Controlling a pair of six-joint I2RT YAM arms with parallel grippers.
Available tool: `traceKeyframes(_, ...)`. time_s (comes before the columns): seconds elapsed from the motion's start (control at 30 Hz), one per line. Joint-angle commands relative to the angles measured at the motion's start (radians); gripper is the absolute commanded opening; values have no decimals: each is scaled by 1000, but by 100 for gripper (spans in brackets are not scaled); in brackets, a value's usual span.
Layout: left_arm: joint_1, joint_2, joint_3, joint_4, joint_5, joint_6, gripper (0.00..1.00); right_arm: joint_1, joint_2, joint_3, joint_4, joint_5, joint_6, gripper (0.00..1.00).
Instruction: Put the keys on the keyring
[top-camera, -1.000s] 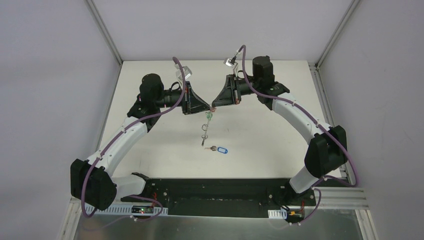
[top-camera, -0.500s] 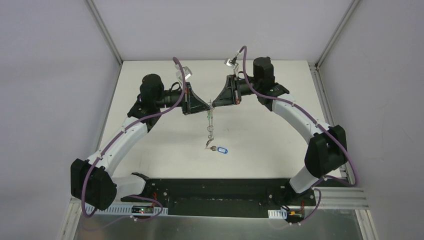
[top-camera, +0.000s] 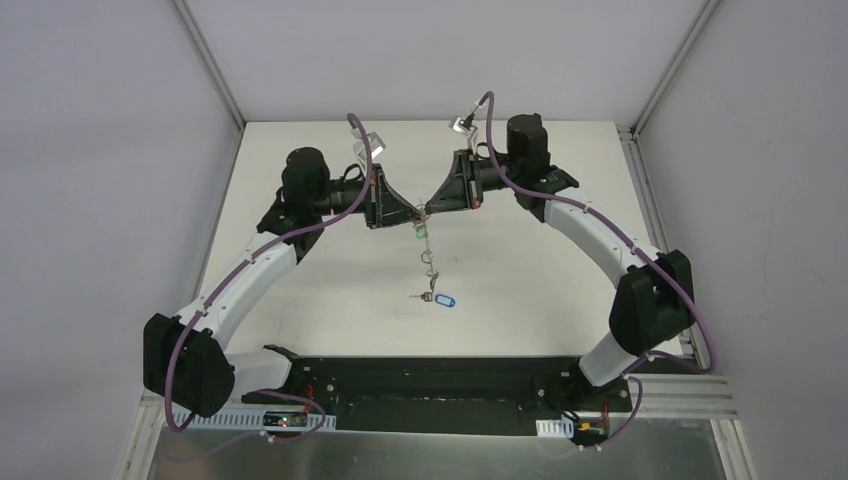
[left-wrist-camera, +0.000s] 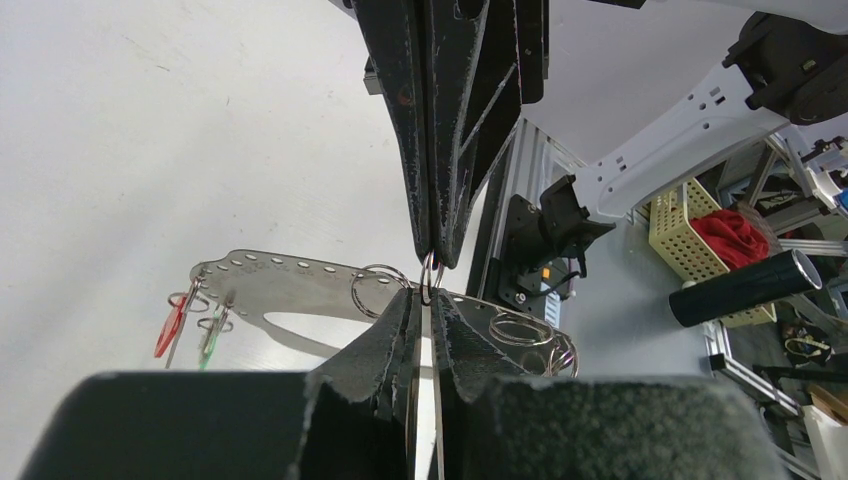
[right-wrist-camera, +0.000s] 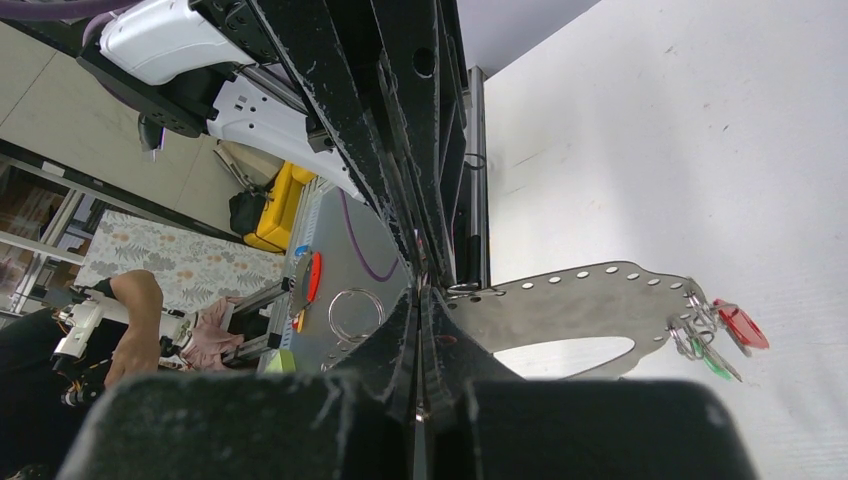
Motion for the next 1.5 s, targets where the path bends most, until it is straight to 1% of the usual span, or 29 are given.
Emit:
traceKeyframes(0.0,-12,2,28,73,29,-15,8,13,-22,5,46,-24,7,0)
traceKeyframes(0.17,-16,10,35,74,29,-16,12,14,-22,4,45,-24,6,0)
traceKeyframes(0.27,-20,14,35,74,29,-16,12,14,-21,6,45,-23,7,0)
traceKeyframes(0.3,-21,15,35,73,30,-16,11,14,-21,7,45,-22,7,0)
traceKeyframes(0.4,-23,18,36,72,30,-15,0,13,-21,5,45,-22,5,0)
traceKeyframes(0.5,-23,11,37,47,24,4,0,12,-22,0,44,-21,1,0)
traceKeyframes(0.63,-23,-9,60,-89,4,84,0,4,-28,-15,42,-15,-17,0)
traceKeyframes(0.7,-23,-16,82,-152,-6,121,0,0,-32,-19,11,-5,-55,0)
traceKeyframes(0.87,-23,-19,138,-260,-24,153,0,5,-48,-10,-182,47,-253,0)
traceKeyframes(1.03,-23,-14,145,-273,-34,154,0,27,-55,-9,-236,61,-316,0)
traceKeyframes(1.17,-25,-14,136,-275,-44,162,0,43,-50,7,-267,57,-345,4)
traceKeyframes(1.27,-28,-15,142,-318,-48,200,0,48,-46,25,-281,49,-350,12)
traceKeyframes(1.47,-48,-11,152,-389,-38,271,0,51,-49,73,-360,58,-402,22)
